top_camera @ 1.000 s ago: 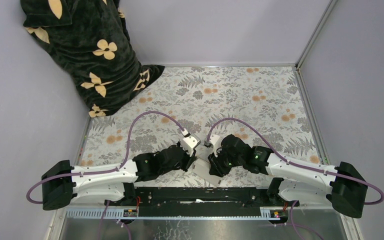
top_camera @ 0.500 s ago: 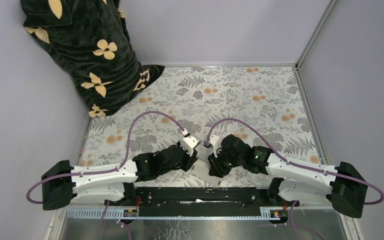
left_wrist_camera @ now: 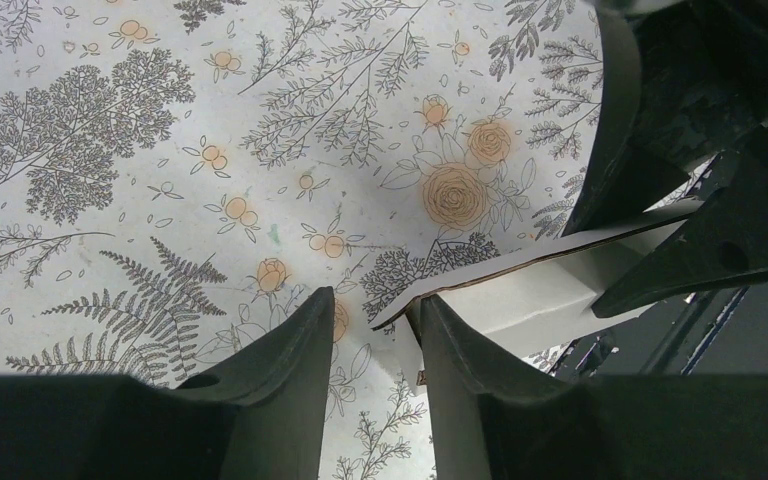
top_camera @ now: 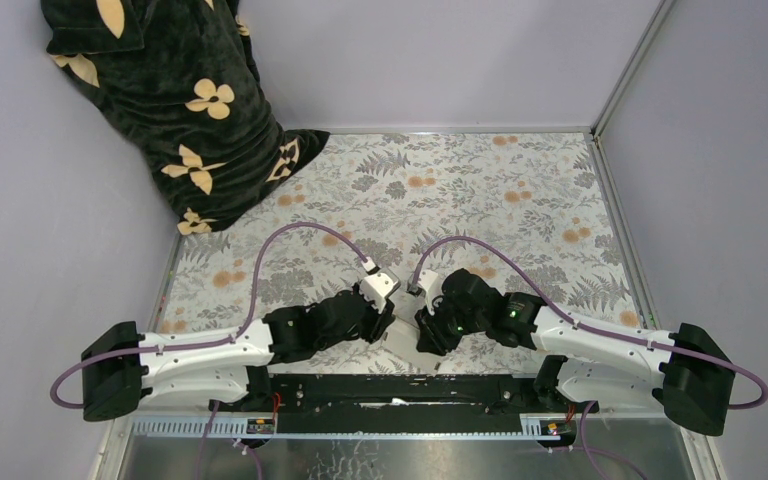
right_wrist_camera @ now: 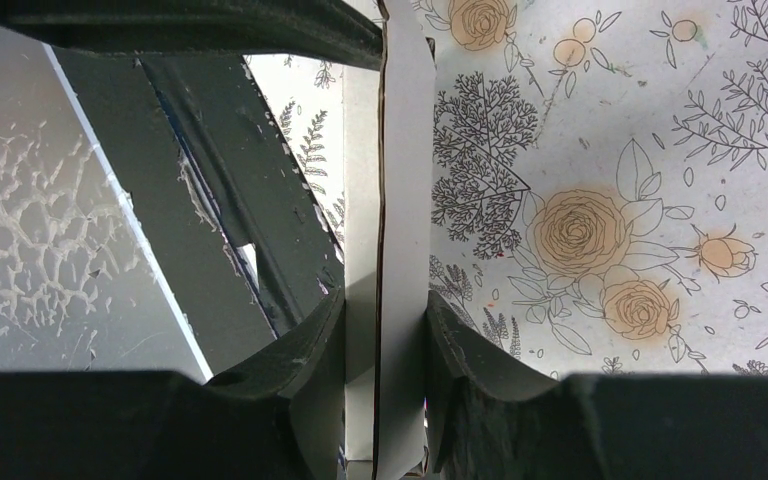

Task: Fold the paper box
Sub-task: Close the paper box at the center of the board.

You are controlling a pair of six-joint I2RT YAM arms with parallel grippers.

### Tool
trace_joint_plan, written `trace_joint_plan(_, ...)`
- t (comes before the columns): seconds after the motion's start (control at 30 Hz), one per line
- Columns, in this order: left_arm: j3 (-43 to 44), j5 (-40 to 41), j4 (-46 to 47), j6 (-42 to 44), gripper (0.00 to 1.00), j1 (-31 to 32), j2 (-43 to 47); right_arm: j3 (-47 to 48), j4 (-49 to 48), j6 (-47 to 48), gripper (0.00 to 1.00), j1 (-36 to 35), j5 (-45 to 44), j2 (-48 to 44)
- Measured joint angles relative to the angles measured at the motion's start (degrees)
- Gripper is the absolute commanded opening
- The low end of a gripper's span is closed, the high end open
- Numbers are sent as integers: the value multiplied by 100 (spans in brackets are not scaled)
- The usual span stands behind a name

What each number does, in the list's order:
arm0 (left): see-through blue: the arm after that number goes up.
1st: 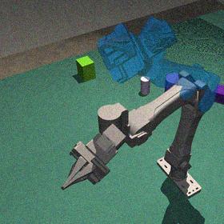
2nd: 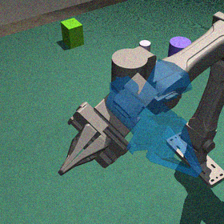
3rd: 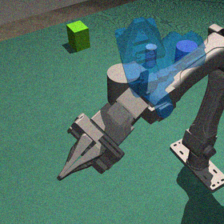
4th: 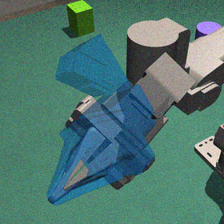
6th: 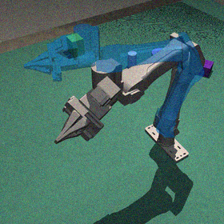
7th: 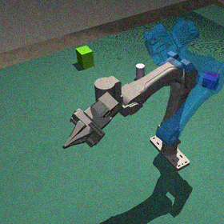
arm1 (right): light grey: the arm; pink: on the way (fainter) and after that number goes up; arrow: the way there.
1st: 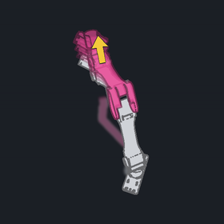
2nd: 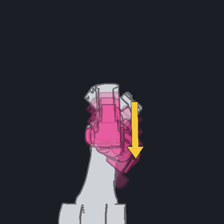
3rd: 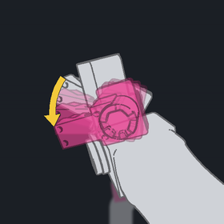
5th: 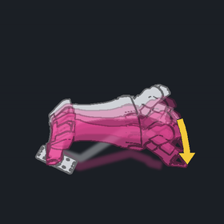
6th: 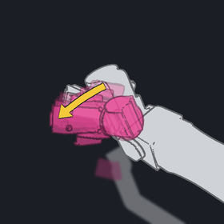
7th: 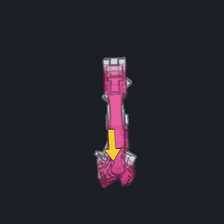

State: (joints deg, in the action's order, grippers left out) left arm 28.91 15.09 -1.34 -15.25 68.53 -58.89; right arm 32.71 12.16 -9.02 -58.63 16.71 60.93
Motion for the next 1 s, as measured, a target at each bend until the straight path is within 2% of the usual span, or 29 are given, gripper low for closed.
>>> trace_joint_plan(0.23,0,55,-149,0,45,0,223,0,-92,-9,11,-11,48,20)
trace_joint_plan(0.53,-2,63,-192,-2,37,0,442,-2,-85,-33,11,-15,57,20)
trace_joint_plan(1.0,-15,28,-177,-9,37,0,407,-22,-83,-52,10,-22,57,20)
